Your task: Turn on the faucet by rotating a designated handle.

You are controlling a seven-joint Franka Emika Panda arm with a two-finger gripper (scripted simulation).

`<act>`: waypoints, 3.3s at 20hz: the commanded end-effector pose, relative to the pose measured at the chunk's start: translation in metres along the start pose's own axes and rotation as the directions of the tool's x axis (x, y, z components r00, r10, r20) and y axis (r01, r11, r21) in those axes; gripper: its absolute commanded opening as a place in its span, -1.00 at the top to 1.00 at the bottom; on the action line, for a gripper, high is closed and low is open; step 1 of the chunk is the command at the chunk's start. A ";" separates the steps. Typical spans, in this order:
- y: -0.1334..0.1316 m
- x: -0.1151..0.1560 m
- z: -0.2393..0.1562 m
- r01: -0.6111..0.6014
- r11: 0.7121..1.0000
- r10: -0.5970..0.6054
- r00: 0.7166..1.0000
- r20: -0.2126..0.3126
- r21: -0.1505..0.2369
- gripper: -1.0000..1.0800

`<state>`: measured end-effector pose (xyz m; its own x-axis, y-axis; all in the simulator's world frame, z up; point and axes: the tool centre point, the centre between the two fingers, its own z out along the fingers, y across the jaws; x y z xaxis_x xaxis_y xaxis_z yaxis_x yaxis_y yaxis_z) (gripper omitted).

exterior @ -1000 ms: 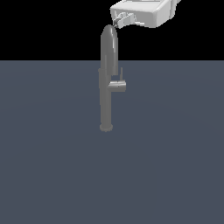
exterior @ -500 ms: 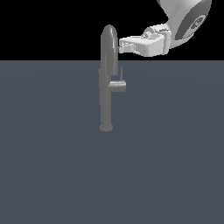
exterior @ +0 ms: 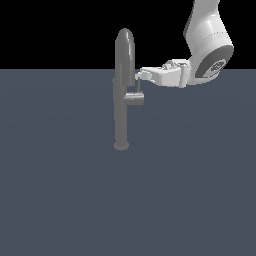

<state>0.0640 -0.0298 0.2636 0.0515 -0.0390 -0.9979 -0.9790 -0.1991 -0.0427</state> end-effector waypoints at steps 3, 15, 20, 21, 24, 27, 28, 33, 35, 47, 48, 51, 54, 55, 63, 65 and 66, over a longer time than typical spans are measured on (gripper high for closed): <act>-0.003 0.013 0.001 -0.034 0.999 0.033 0.999 0.040 0.033 1.00; 0.002 0.013 0.002 -0.040 0.998 0.038 0.998 0.048 0.039 1.00; 0.014 0.007 0.003 -0.040 0.998 0.038 0.998 0.048 0.039 1.00; 0.016 0.006 0.003 -0.040 0.998 0.038 0.998 0.048 0.039 1.00; 0.023 0.003 0.003 -0.040 0.998 0.038 0.998 0.048 0.039 1.00; 0.023 0.005 0.003 -0.041 0.998 0.039 0.998 0.047 0.043 1.00; 0.026 0.005 0.003 -0.041 0.998 0.039 0.998 0.047 0.042 1.00; 0.040 0.004 0.004 -0.040 0.998 0.038 0.998 0.048 0.041 1.00; 0.046 0.004 0.004 -0.040 0.998 0.038 0.998 0.048 0.040 1.00; 0.073 0.013 0.005 -0.037 0.998 0.035 0.998 0.046 0.041 1.00; 0.076 0.015 0.006 -0.038 0.998 0.036 0.998 0.047 0.041 1.00; 0.084 0.019 0.006 -0.040 0.998 0.038 0.998 0.048 0.040 1.00; 0.083 0.021 0.006 -0.028 0.999 0.026 0.999 0.044 0.041 1.00; 0.086 0.026 0.007 -0.030 0.999 0.028 0.999 0.045 0.041 1.00; 0.093 0.042 0.008 -0.017 0.999 0.015 0.999 0.042 0.038 1.00; 0.097 0.056 0.009 -0.026 0.999 0.024 0.999 0.045 0.039 1.00; 0.098 0.063 0.009 -0.030 0.999 0.028 0.999 0.046 0.039 1.00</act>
<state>-0.0247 -0.0418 0.2193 0.0457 0.0006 -0.9990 -0.9853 -0.1650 -0.0452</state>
